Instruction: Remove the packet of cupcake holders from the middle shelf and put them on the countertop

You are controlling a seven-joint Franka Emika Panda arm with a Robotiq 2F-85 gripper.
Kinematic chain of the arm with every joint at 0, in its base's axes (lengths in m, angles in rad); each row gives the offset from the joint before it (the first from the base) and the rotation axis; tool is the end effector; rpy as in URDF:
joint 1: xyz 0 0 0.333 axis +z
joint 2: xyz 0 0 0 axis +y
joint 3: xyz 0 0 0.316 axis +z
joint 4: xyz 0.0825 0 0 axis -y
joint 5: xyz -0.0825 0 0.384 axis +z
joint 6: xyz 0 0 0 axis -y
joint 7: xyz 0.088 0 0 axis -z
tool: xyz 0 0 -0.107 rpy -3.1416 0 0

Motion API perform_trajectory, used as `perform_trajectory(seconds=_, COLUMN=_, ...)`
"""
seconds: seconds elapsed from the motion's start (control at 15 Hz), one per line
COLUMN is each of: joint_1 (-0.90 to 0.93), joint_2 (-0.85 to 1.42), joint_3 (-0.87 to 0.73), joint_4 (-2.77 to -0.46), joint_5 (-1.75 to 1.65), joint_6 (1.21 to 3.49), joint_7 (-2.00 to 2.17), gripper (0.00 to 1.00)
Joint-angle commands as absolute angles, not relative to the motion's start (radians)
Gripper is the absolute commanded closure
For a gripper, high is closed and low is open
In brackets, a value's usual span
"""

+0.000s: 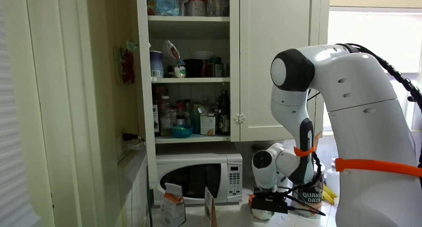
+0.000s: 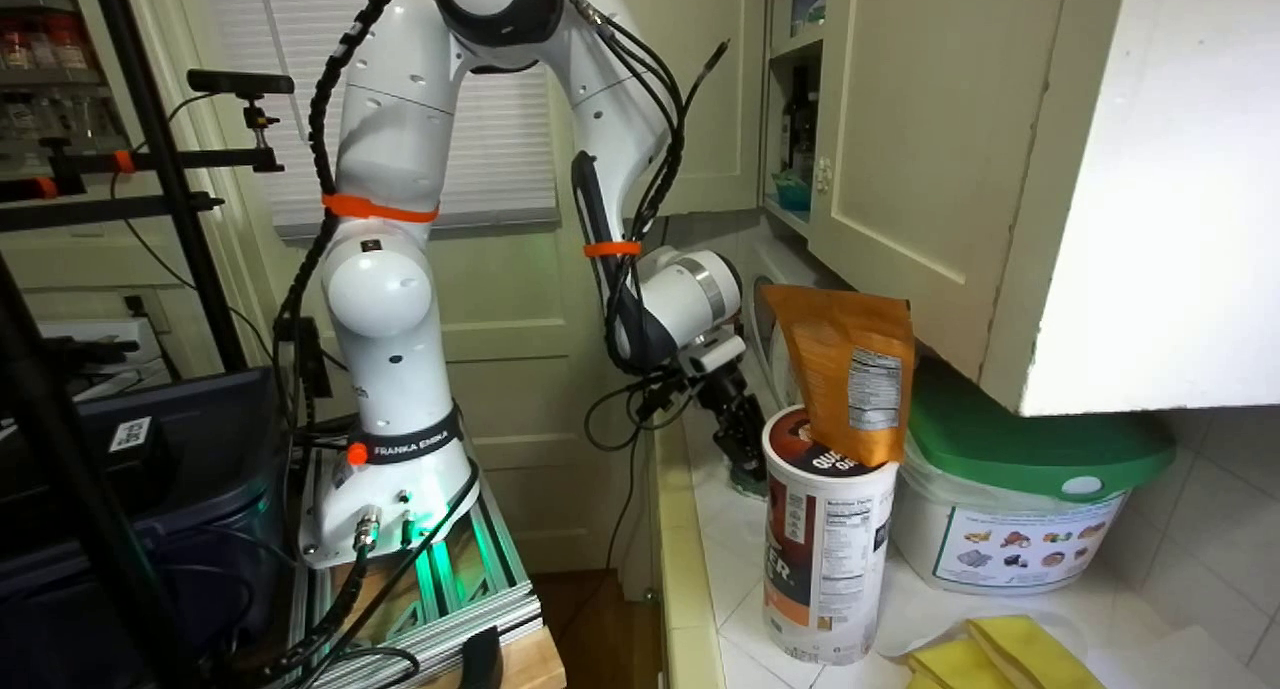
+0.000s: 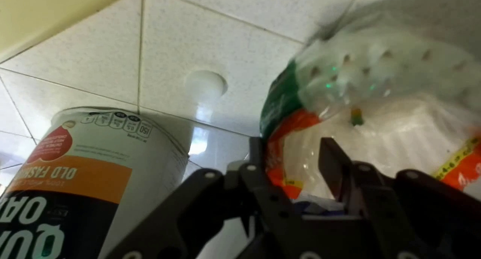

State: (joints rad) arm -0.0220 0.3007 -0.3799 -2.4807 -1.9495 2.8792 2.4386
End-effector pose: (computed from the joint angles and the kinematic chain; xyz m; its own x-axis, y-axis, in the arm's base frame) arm 0.3956 -0.1240 0.1581 0.5370 -0.6363 0.5539 -0.7926 -0.6053 0.0730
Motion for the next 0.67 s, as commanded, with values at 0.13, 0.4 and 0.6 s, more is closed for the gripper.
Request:
perform_trajectory(seconds=0.13, joint_1=-0.116, joint_2=0.199, joint_3=-0.307, joint_4=-2.601, joint_5=-1.722, joint_6=2.847, joint_7=2.197, gripper=0.11)
perform_trajectory(seconds=0.4, joint_1=-0.116, joint_2=0.041, joint_3=-0.304, joint_4=-2.772, joint_5=-1.462, joint_6=2.786, joint_7=1.885, gripper=0.00)
perform_trajectory(seconds=0.6, joint_1=-0.137, joint_2=-0.117, joint_3=-0.261, joint_4=-2.839, joint_5=-1.266, joint_6=2.709, joint_7=1.678, gripper=0.00)
